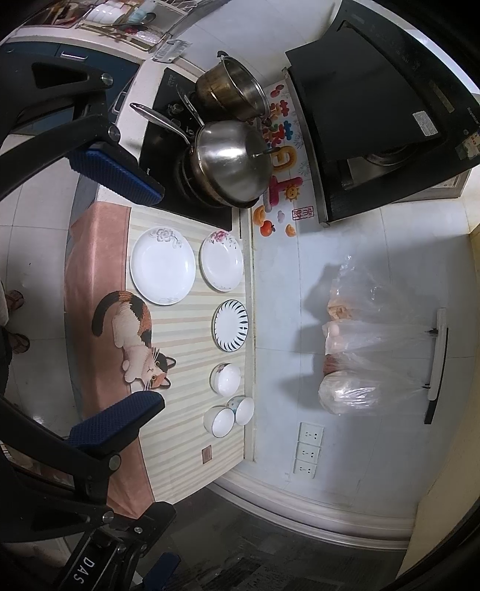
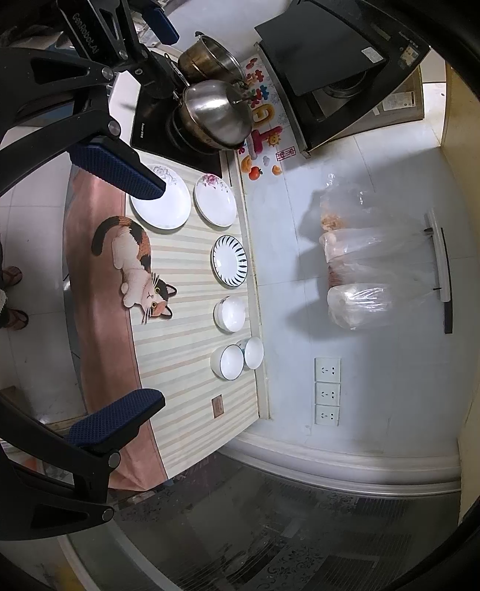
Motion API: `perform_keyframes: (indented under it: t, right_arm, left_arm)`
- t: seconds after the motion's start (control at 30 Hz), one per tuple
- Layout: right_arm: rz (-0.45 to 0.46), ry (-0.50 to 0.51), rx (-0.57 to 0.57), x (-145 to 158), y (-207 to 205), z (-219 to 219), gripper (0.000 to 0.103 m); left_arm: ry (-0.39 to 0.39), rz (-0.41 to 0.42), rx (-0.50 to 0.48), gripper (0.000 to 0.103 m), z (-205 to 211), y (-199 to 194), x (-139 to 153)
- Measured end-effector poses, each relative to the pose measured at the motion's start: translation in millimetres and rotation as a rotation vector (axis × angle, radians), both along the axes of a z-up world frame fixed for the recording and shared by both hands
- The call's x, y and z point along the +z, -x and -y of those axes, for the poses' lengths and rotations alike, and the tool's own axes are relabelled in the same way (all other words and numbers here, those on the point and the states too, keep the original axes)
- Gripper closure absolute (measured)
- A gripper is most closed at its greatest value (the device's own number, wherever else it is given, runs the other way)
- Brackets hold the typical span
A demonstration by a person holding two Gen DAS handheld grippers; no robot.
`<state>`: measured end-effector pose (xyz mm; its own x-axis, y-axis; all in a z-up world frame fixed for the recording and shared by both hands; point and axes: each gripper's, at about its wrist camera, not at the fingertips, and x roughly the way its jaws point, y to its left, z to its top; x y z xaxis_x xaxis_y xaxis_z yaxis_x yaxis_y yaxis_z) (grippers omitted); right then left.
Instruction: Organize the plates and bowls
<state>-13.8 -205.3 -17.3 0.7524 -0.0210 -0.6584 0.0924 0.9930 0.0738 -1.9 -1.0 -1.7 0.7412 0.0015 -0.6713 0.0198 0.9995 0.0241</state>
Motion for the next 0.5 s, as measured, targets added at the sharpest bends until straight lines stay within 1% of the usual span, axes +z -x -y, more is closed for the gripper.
perform_keyframes:
  t: [0.23,0.3,0.5]
  right_arm:
    - [-0.001,-0.004,0.001,-1.4,-0.4,-2.6,0.0]
    - [0.0,-0.004,0.002,4.6,2.1,1.8,0.0]
    - [-0.005,0.002,0.003,5.8,0.7,-3.3,0.0]
  left_arm:
    - [0.001,0.0,0.001,0.0,-0.6,-1.4,2.6]
    - [0.001,0.0,0.0,0.0,-0.4,-1.3,2.7]
    - [0.0,0.004,-0.001,0.0,-0.8,-0.1,1.7]
